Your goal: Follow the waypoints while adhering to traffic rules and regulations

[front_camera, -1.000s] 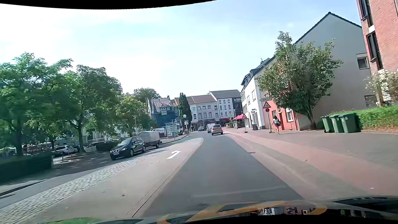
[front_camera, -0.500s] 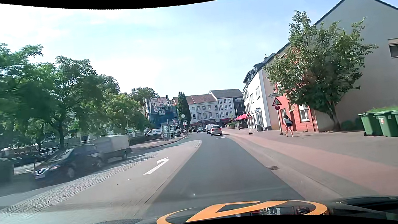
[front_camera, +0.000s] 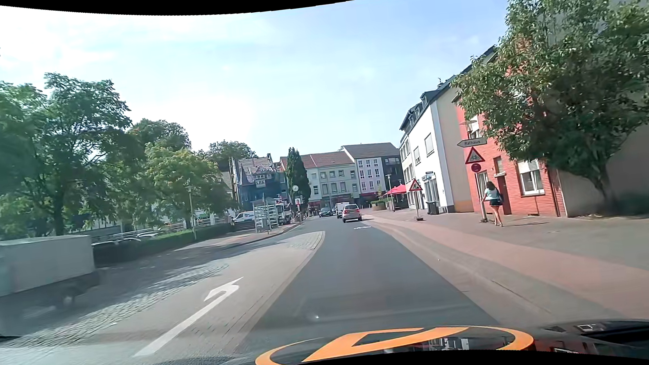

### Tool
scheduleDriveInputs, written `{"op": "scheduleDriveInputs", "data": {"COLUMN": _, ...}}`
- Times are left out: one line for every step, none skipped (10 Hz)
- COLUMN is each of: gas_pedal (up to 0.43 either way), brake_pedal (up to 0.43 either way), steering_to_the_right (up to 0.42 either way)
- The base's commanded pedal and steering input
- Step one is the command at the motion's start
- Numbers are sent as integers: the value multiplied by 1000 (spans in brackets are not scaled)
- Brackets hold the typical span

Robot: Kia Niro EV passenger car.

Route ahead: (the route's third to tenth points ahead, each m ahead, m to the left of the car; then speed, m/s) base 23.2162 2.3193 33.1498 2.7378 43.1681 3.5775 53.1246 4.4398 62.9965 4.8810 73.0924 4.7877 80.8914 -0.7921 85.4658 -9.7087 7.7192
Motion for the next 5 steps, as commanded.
{"op": "scheduleDriveInputs", "data": {"gas_pedal": 47, "brake_pedal": 0, "steering_to_the_right": 0}}
{"op": "scheduleDriveInputs", "data": {"gas_pedal": 47, "brake_pedal": 0, "steering_to_the_right": 0}}
{"op": "scheduleDriveInputs", "data": {"gas_pedal": 47, "brake_pedal": 0, "steering_to_the_right": 0}}
{"op": "scheduleDriveInputs", "data": {"gas_pedal": 47, "brake_pedal": 0, "steering_to_the_right": -1}}
{"op": "scheduleDriveInputs", "data": {"gas_pedal": 47, "brake_pedal": 0, "steering_to_the_right": 0}}
